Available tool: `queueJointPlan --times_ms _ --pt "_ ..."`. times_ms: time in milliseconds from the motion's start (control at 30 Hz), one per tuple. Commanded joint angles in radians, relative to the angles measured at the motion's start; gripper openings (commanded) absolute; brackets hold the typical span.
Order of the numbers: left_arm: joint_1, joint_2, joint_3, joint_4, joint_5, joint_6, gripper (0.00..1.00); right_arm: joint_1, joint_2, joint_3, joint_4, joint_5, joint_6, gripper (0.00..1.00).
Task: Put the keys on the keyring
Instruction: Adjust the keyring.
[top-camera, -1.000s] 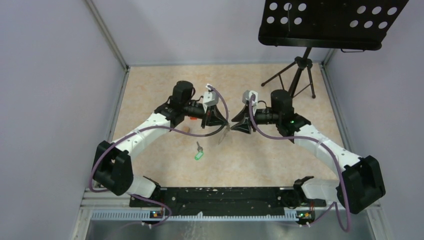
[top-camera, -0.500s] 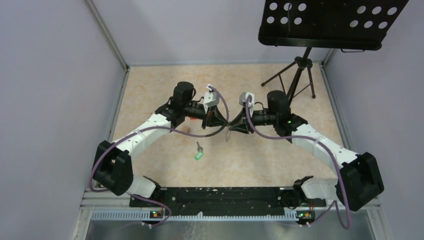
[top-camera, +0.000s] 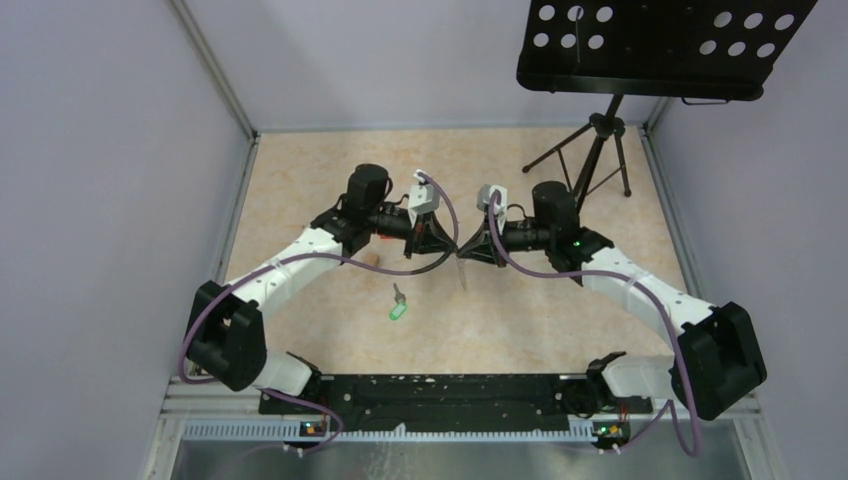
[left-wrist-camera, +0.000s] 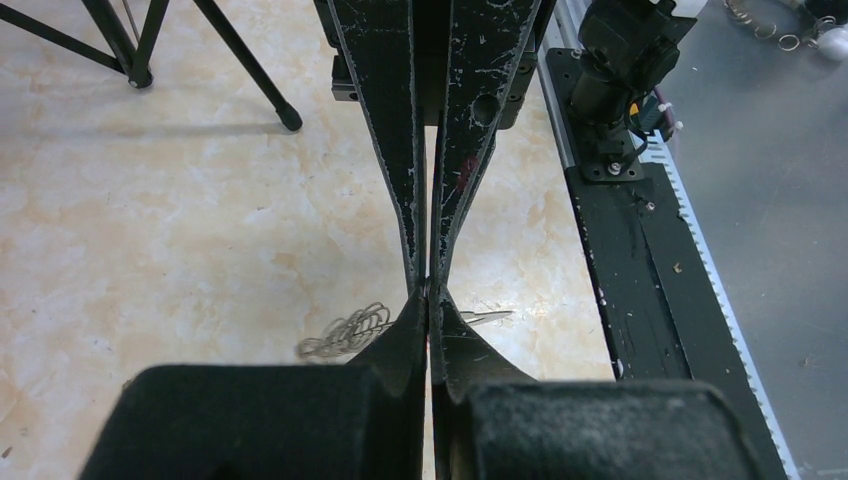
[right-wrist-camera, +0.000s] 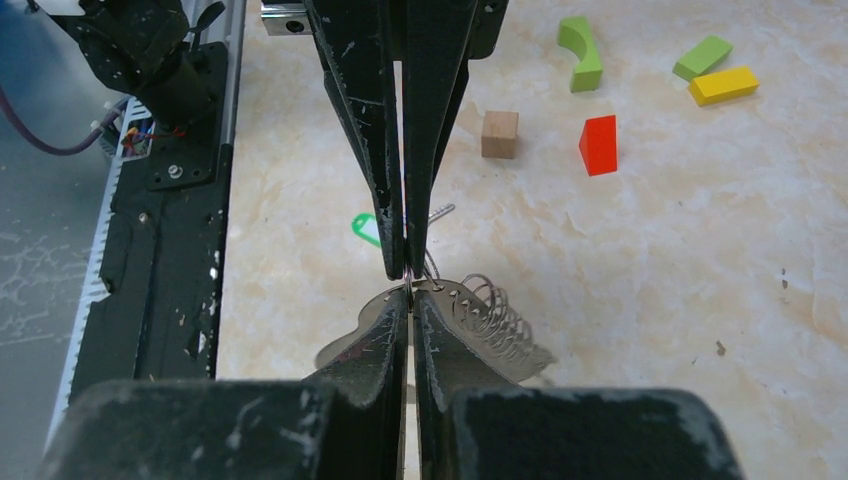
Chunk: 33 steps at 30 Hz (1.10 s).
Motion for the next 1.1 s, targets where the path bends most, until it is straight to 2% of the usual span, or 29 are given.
queueJointPlan --times_ms 0,200,333,567,733,900,1067 --pt "-0.005 0.001 -0.011 0.045 0.019 0.001 0.0 0.015 -0.006 0.026 0.054 0.01 -0.015 0.0" --pt "-0.004 -0.005 -0.014 0.045 0.014 0.013 0.01 0.015 -0.034 0.015 0.045 0.023 -0.04 0.0" --pt "-0.004 -0.021 -0.017 0.038 0.023 0.03 0.11 0.015 -0.061 0.0 0.054 0.026 -0.049 0.0" --pt "-0.002 -0.057 -0.026 0.033 0.048 0.057 0.36 0.014 -0.096 -0.025 0.105 0.022 -0.017 0.0" --pt "0.004 -0.09 -0.05 0.047 0.05 0.082 0.45 0.007 -0.105 -0.037 0.113 0.015 -0.015 0.0" --pt "0.006 -0.117 -0.084 0.126 0.045 0.1 0.45 0.002 -0.112 -0.038 0.099 0.012 -0.041 0.0" --pt "0.005 -0.106 -0.074 0.144 0.052 0.135 0.38 0.002 -0.113 -0.037 0.054 0.034 -0.111 0.0"
